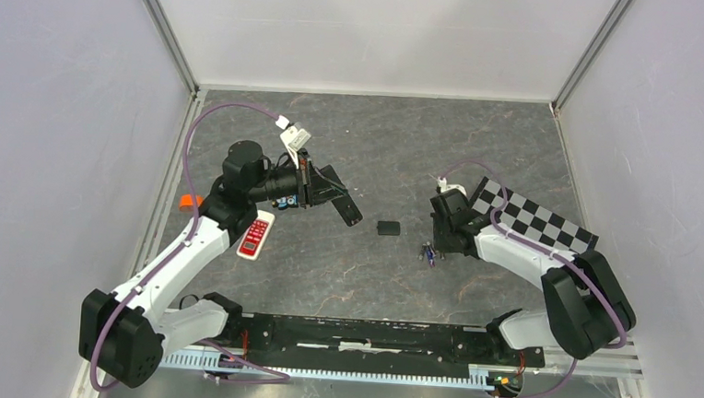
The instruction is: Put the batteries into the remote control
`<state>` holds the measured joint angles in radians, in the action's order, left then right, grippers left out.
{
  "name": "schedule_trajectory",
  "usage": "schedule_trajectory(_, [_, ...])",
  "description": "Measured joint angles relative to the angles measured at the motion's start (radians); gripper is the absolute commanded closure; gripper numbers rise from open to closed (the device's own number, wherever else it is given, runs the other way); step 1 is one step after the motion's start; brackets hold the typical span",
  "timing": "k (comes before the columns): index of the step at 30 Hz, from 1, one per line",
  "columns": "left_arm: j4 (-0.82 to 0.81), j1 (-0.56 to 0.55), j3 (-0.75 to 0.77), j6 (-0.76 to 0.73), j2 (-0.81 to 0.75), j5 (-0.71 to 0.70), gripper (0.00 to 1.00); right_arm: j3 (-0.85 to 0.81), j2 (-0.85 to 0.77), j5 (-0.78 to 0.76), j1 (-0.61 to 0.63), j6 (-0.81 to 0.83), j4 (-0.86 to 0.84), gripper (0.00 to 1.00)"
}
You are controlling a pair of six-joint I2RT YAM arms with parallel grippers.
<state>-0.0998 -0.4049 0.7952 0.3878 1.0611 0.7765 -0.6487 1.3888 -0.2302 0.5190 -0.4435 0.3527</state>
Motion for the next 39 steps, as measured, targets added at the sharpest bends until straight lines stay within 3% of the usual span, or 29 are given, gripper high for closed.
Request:
schedule_trajectory(10, [-0.009, 0.0, 0.0, 0.011, 0.001, -0.001, 0.98, 0.0, -0.028, -0.026, 0.0, 0.005, 0.008, 1.0])
schedule_trajectory(17, [-0.134, 0.0, 0.005, 0.216, 0.105, -0.023, 0.98, -0.076, -0.192, 0.027, 0.0, 0.019, -0.018, 1.0])
schedule_trajectory(25, [-0.243, 0.0, 0.011, 0.421, 0.22, -0.043, 0.98, -0.24, -0.304, 0.237, 0.0, 0.023, -0.206, 1.0])
schedule_trajectory(32, [-0.338, 0.0, 0.061, 0.549, 0.3, -0.009, 0.98, -0.25, -0.344, 0.46, 0.019, -0.005, -0.452, 1.0])
schedule_trajectory(39, [-0.483, 0.0, 0.064, 0.697, 0.345, 0.044, 0.98, -0.25, -0.344, 0.547, 0.093, 0.015, -0.541, 1.0])
